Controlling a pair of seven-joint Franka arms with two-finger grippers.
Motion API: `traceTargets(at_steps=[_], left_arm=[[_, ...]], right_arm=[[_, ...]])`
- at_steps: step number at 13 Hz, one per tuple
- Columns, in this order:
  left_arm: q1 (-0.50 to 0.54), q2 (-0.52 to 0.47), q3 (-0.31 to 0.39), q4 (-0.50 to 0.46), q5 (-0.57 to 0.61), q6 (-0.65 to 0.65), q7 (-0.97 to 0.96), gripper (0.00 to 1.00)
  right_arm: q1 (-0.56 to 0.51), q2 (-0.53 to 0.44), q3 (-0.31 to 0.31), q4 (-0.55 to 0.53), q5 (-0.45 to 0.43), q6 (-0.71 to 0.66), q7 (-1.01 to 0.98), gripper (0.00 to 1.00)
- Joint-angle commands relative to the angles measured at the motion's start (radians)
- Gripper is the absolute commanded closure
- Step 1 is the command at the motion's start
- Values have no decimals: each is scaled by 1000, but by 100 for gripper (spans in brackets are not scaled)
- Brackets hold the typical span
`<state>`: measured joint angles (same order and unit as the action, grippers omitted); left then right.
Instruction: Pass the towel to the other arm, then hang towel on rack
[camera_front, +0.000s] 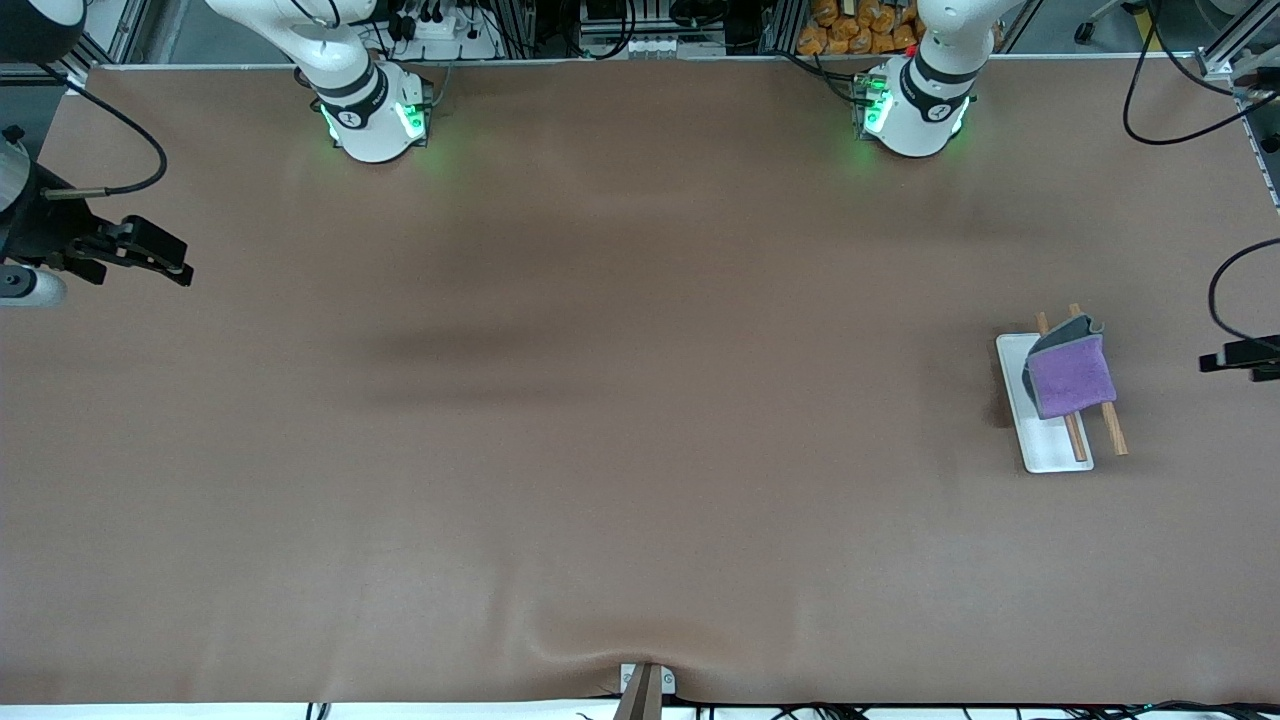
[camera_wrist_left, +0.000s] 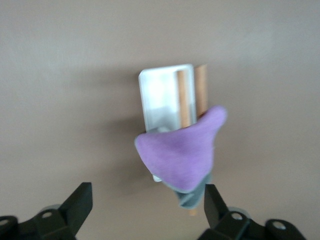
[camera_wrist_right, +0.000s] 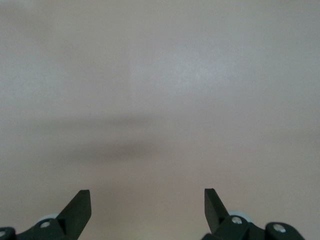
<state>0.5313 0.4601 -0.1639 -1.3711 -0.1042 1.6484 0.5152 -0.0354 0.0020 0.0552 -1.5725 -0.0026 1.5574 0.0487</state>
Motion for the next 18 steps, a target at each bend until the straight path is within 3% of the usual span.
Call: traceTargets(at_steps=[1,7,10,15,18], left_arm=[[-137,-154,4,-28,46,-24,-108,0],[-372,-291,4,-31,87,-85,-515,0],[-375,-339,-51,-51,90,-117,-575,0],[-419,-486,-49,-222,116,-87,-643,0],[-457,-501,-5,-232,123,-94,-642,0]], right_arm=[[-14,3,15,34,10,-14,-10,0],[-4,4,18,55,10,-14,-9,0],[-4,6,18,57,12,-14,-7,0],[-8,7,18,55,13,-14,-9,0],[-6,7,17,57,13,-14,-9,0]])
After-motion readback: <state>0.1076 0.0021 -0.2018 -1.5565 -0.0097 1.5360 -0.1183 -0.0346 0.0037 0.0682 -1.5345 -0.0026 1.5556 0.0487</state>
